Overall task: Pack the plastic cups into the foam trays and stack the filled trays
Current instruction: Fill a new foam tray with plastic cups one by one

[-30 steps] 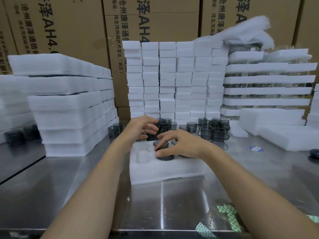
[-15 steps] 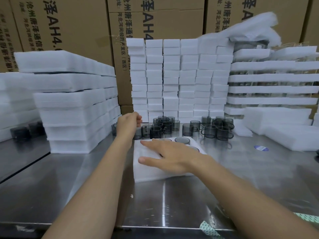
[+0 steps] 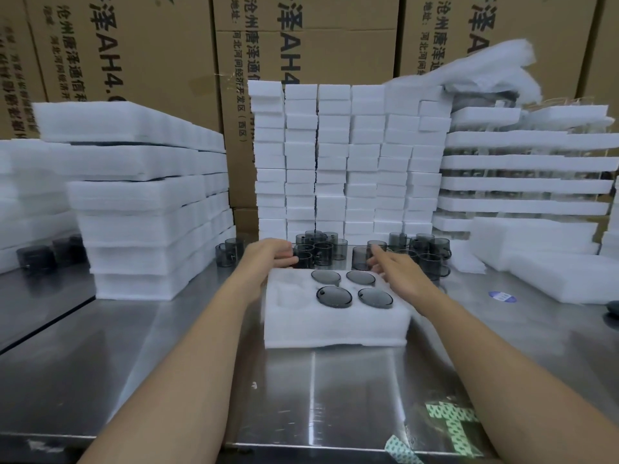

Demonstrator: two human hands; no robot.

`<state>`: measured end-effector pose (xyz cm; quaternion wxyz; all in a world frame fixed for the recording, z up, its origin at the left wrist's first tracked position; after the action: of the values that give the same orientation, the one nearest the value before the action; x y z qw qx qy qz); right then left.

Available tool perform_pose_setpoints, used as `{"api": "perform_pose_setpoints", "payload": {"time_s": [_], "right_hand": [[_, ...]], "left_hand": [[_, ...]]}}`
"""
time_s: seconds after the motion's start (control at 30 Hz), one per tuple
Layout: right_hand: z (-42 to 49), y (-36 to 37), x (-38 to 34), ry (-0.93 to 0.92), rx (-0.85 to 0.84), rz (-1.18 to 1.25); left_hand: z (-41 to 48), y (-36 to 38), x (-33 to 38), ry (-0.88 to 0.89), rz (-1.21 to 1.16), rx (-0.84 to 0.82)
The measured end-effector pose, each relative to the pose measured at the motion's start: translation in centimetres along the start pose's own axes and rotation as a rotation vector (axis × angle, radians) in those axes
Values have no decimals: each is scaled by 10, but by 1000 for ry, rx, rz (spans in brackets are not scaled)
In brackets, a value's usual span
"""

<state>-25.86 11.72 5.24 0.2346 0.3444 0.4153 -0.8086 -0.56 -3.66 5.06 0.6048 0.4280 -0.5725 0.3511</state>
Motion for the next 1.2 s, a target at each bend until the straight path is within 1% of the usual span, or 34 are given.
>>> {"api": "perform_pose_setpoints", "payload": {"time_s": [0.03,0.07,0.1,0.23,0.3,0.37,0.43,0.53,0.6,0.67,0.7,0.77,0.8,0.87,0.97,1.2], "right_hand": [[0,-2,9,48,20,37],[-1,-4,18,86,53,55],[-2,-7,27,113,95,39],[-5,-25,52,145,258,-125],[-1,-32,52,116,292,-219],[10,-34,52,45,266,-394],[24,-32,57,-14,225,-597],[45,-31,54,-93,223,-815],[58,-28,53,-101,147,-901],[67,-28,63,-28,51,-968],[69,-30,69,31,7,-978],[72,-33,77,124,-69,-960],[74,-34,78,138,-97,-945],[77,-33,75,121,-151,-918],[79,-31,70,89,-219,-942],[68,-35,60,39,-261,-969]], "left_hand": [[1,-2,0,14,-70,8],[2,-6,0,34,-80,49],[2,-11,0,67,-33,120],[-3,-35,-4,230,322,441],[-3,-46,-5,304,564,543],[6,-52,-2,370,741,587],[21,-48,3,418,915,539],[45,-27,12,443,1156,352],[60,-15,15,366,1343,249],[74,-8,13,252,1527,163],[80,-7,12,199,1568,125],[90,-9,10,144,1548,77],[95,-10,9,133,1525,63],[101,-11,5,102,1482,24],[103,-13,1,92,1446,-23],[85,-18,11,115,1475,4]]}}
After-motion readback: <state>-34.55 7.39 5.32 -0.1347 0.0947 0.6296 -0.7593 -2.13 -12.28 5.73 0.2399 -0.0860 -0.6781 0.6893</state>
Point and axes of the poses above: each hand's wrist, its own z-axis towards the middle knuckle, its own y-axis out of the palm, x = y × z, the point moved 6 cm from there along z, towards the middle knuckle, and after that the axes turned 8 degrees about -y, right-handed, at the moved point
